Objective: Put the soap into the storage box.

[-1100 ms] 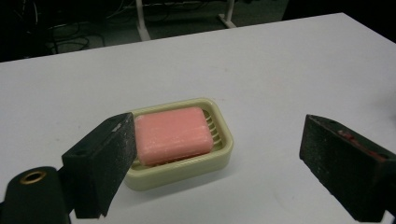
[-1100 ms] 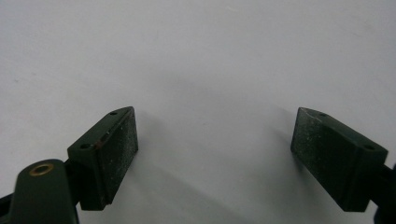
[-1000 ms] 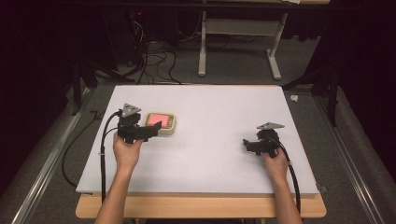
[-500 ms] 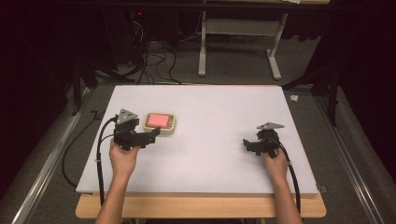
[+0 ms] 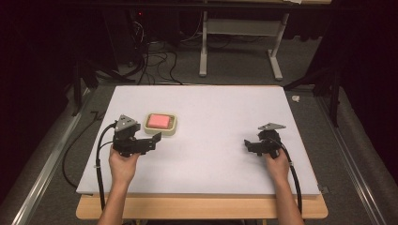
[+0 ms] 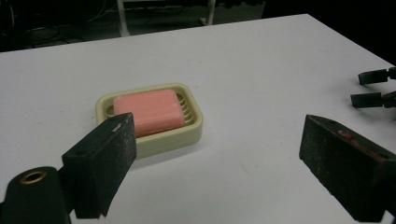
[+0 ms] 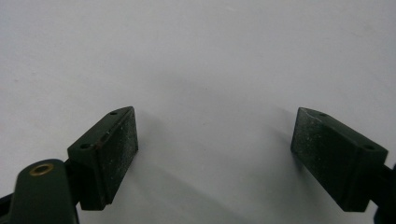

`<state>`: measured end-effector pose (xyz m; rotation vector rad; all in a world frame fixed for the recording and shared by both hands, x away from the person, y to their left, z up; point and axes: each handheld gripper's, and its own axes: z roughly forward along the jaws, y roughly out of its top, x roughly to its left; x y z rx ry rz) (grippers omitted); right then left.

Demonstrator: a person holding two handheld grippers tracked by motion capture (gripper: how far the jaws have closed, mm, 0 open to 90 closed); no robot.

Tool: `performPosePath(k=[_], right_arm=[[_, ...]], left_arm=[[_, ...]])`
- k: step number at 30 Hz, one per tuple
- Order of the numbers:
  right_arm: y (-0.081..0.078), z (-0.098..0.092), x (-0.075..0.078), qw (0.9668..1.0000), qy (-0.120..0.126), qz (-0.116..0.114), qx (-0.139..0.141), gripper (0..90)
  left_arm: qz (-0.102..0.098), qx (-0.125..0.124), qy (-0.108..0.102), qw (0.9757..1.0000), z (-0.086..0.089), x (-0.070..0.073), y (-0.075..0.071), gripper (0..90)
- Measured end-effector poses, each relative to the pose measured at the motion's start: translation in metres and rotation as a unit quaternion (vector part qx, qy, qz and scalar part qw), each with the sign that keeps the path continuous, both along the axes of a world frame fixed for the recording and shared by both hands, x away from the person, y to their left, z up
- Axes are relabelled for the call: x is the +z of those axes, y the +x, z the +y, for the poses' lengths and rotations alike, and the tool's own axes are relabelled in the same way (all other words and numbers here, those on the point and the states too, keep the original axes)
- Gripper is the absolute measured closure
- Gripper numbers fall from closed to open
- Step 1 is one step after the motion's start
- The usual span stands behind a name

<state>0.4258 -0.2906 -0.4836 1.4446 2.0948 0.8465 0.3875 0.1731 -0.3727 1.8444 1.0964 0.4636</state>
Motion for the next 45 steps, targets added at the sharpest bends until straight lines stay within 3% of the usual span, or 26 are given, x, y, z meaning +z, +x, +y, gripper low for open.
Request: performPosePath(k=[20, 45], right_arm=[[0.000, 0.000, 0.000, 1.0000, 0.000, 0.000, 0.001, 15.5], [0.000, 0.000, 0.000, 1.0000, 0.000, 0.000, 0.001, 15.5]], left_arm=[[0.000, -0.033, -0.014, 0.9993, -0.012, -0.003, -0.012, 12.4], [0.029, -0.066, -0.008, 0.9974, -0.032, -0.022, -0.008, 12.8]])
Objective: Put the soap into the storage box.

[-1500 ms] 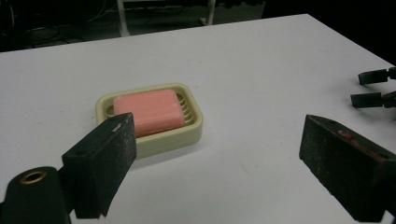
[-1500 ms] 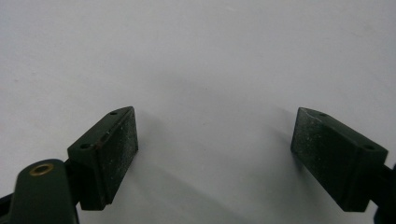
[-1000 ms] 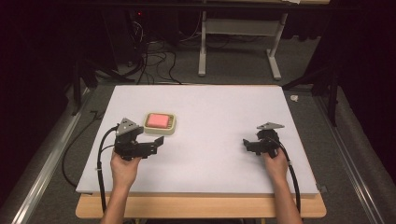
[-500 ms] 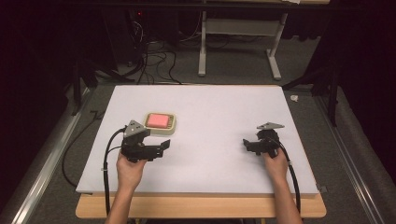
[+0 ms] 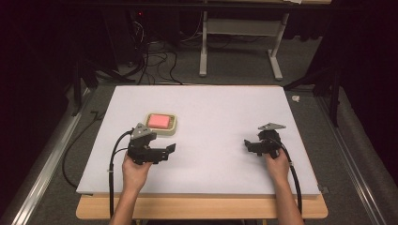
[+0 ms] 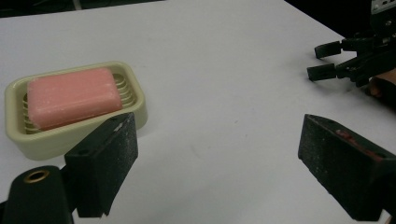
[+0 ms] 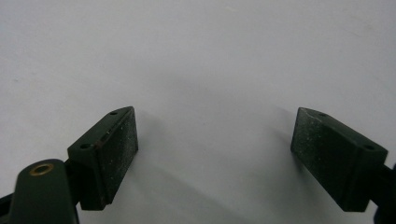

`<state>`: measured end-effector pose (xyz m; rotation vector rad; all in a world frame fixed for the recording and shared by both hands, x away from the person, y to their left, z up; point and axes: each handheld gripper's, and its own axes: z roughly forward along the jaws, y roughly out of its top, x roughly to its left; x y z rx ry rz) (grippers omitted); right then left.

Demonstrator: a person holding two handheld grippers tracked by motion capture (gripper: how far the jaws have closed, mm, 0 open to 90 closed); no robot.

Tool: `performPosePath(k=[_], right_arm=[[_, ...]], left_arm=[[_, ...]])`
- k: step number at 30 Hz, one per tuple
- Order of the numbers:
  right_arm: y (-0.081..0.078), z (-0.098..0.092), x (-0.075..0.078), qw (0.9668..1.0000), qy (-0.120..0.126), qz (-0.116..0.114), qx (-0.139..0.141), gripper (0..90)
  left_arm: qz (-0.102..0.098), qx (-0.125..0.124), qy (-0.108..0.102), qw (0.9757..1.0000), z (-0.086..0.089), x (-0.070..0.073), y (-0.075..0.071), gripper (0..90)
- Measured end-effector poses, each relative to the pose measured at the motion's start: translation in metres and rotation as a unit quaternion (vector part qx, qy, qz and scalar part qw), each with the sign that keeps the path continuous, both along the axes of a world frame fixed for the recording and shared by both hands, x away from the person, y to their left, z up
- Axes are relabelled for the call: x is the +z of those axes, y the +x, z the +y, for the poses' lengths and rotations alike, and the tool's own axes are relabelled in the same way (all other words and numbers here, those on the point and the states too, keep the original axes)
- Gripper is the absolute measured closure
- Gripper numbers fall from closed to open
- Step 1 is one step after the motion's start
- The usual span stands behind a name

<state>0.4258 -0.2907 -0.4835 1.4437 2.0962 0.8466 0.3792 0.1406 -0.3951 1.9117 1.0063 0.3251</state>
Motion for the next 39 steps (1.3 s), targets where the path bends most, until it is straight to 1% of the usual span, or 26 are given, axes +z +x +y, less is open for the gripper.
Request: performPosePath(k=[9, 10, 14, 18, 23, 24, 29, 32, 35, 39], right_arm=[[0.000, 0.000, 0.000, 1.0000, 0.000, 0.000, 0.000, 15.5], [0.000, 0.000, 0.000, 1.0000, 0.000, 0.000, 0.000, 15.5], [0.000, 0.000, 0.000, 1.0000, 0.000, 0.000, 0.000, 15.5], [0.000, 0.000, 0.000, 1.0000, 0.000, 0.000, 0.000, 15.5], [0.000, 0.000, 0.000, 1.0000, 0.000, 0.000, 0.000, 15.5], [0.000, 0.000, 0.000, 1.0000, 0.000, 0.000, 0.000, 15.5], [0.000, 0.000, 0.000, 1.0000, 0.000, 0.000, 0.000, 15.5], [0.000, 0.000, 0.000, 1.0000, 0.000, 0.000, 0.000, 15.5], [0.000, 0.000, 0.000, 1.0000, 0.000, 0.000, 0.000, 15.5], [0.000, 0.000, 0.000, 1.0000, 0.000, 0.000, 0.000, 15.5]], left_arm=[[0.009, -0.004, 0.007, 0.9999, -0.004, -0.007, 0.003, 12.9], [0.010, -0.004, 0.014, 0.9998, -0.005, -0.009, 0.004, 12.9], [0.012, -0.008, 0.017, 0.9998, -0.008, -0.011, 0.005, 12.9], [0.013, -0.009, 0.025, 0.9996, -0.012, -0.015, 0.007, 12.9], [0.021, -0.018, 0.016, 0.9995, -0.016, -0.019, 0.009, 13.2], [0.022, -0.019, 0.011, 0.9995, -0.017, -0.020, 0.009, 13.2], [0.027, -0.021, 0.010, 0.9994, -0.021, -0.025, 0.010, 13.4], [0.029, -0.023, 0.014, 0.9992, -0.023, -0.028, 0.010, 13.5], [0.032, -0.024, 0.014, 0.9991, -0.025, -0.030, 0.011, 13.6], [0.036, -0.023, 0.022, 0.9988, -0.029, -0.036, 0.014, 13.8]])
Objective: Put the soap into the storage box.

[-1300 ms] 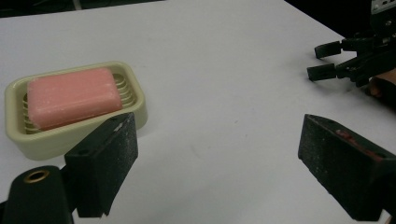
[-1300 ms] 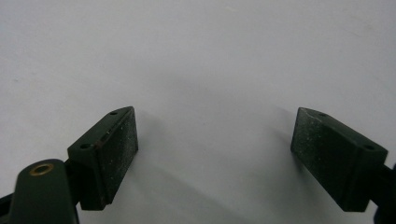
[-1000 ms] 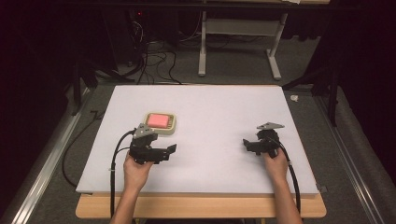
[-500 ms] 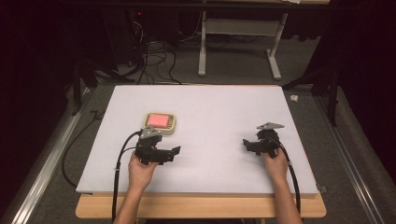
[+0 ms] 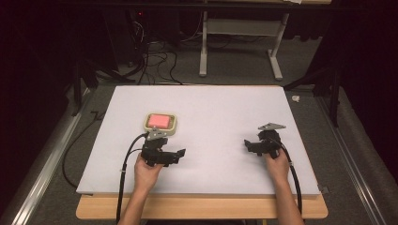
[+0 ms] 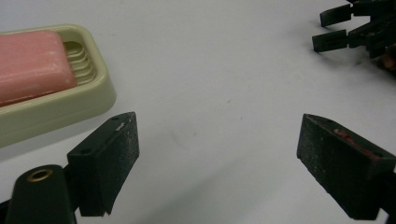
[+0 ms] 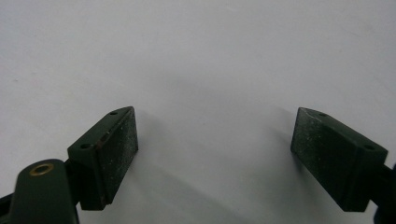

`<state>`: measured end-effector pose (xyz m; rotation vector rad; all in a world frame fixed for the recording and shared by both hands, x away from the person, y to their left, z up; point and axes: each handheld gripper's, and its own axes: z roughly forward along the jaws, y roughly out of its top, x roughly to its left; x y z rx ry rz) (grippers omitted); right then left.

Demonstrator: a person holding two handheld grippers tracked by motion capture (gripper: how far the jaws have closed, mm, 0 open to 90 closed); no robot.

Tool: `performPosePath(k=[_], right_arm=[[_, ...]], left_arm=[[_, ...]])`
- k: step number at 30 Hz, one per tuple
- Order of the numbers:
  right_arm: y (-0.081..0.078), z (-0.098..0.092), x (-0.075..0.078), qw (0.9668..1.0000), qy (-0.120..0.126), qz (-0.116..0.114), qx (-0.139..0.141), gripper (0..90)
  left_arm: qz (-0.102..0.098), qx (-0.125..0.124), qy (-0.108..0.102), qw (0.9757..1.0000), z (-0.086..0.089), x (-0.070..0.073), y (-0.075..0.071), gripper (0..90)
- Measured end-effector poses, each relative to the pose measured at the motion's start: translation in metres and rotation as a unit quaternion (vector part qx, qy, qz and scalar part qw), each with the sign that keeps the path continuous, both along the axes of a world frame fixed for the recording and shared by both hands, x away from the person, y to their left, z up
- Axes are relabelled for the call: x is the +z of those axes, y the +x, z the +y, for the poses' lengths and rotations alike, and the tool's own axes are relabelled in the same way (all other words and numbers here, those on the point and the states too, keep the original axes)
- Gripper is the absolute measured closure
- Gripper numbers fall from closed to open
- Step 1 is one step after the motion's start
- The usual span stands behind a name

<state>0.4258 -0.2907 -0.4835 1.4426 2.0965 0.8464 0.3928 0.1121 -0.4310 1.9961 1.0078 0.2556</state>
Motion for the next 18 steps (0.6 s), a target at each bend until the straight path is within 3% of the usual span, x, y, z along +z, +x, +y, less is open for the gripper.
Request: performPosePath(k=[18], right_arm=[[0.000, 0.000, 0.000, 1.0000, 0.000, 0.000, 0.000, 15.5]], left_arm=[[0.004, 0.000, 0.037, 0.9993, -0.012, -0.019, 0.011, 14.2]])
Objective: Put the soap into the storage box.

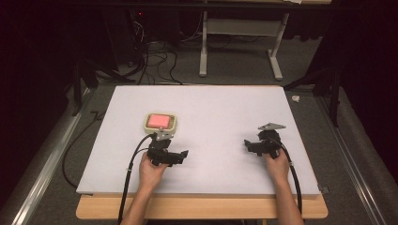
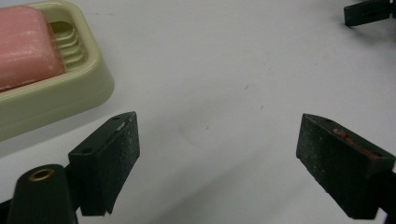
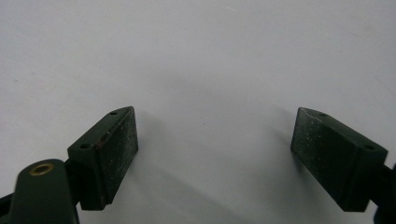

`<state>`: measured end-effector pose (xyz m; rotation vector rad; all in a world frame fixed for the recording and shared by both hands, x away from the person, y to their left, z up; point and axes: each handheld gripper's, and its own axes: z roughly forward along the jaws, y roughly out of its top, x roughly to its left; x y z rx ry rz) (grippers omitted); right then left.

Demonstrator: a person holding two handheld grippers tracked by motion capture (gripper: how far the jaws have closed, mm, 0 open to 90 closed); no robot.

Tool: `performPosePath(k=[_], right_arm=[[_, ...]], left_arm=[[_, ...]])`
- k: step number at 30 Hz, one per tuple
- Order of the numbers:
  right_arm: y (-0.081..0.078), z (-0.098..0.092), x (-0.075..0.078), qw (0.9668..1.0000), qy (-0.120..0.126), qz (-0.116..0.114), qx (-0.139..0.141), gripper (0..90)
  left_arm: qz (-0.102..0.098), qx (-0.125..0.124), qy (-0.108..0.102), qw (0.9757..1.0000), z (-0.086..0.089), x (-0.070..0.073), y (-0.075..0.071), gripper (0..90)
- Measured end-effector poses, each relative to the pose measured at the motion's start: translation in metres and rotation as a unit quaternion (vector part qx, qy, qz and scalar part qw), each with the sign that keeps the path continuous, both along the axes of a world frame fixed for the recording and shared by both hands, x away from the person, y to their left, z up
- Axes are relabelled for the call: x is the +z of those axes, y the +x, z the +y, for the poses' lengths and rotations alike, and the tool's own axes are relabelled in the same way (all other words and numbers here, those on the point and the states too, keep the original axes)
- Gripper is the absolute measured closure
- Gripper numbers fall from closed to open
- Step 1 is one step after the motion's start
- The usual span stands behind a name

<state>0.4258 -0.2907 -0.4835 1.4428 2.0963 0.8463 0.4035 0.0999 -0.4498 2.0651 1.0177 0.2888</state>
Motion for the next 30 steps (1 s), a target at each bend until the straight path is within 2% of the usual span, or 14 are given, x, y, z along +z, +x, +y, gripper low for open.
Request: performPosePath(k=[3, 5, 13, 22, 30], right_arm=[[0.000, 0.000, 0.000, 1.0000, 0.000, 0.000, 0.000, 15.5], [0.000, 0.000, 0.000, 1.0000, 0.000, 0.000, 0.000, 15.5], [0.000, 0.000, 0.000, 1.0000, 0.000, 0.000, 0.000, 15.5], [0.000, 0.000, 0.000, 1.0000, 0.000, 0.000, 0.000, 15.5], [0.000, 0.000, 0.000, 1.0000, 0.000, 0.000, 0.000, 15.5]], left_arm=[[0.000, -0.002, 0.003, 1.0000, -0.003, -0.002, 0.001, 14.3], [-0.001, -0.010, 0.018, 0.9998, -0.007, -0.006, 0.002, 14.3], [-0.005, -0.014, 0.033, 0.9993, -0.016, -0.014, 0.003, 14.3], [-0.007, -0.013, 0.025, 0.9996, -0.020, -0.018, 0.006, 14.3], [-0.008, -0.012, 0.030, 0.9994, -0.025, -0.022, 0.008, 14.4]])
